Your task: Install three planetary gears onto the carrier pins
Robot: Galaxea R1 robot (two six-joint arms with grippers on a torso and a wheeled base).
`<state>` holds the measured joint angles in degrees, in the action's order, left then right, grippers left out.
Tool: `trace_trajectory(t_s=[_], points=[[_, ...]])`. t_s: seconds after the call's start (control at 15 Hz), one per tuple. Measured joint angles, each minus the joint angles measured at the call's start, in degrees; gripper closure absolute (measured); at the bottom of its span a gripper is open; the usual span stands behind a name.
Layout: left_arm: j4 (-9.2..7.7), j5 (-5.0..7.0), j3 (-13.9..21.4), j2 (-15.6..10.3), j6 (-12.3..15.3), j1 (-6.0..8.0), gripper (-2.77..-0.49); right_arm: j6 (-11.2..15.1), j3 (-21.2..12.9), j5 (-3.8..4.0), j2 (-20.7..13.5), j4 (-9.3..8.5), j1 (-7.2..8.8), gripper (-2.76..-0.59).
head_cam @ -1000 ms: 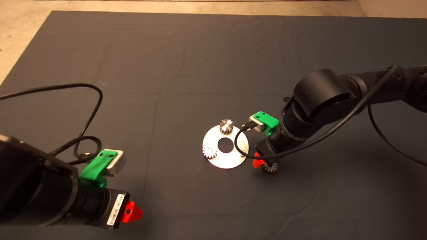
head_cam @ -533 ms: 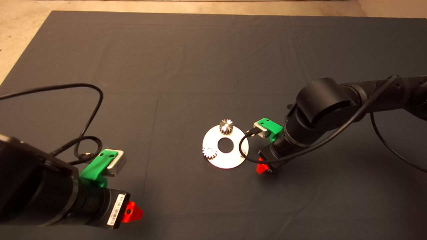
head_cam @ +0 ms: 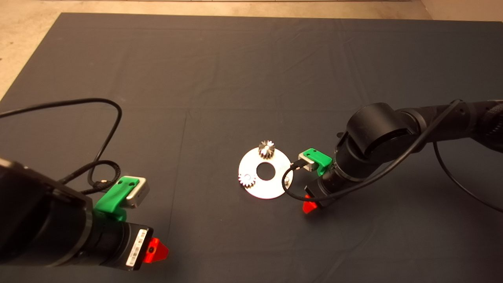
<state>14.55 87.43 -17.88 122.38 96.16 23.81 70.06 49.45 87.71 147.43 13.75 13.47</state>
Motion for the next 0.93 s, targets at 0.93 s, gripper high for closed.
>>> trace_trajectory(t_s=[0.93], points=[[-0.01, 0.0, 0.4, 0.0, 0.0, -0.01, -2.48, -7.1, 3.4, 0.0, -0.2, 3.52, -0.6, -2.18]])
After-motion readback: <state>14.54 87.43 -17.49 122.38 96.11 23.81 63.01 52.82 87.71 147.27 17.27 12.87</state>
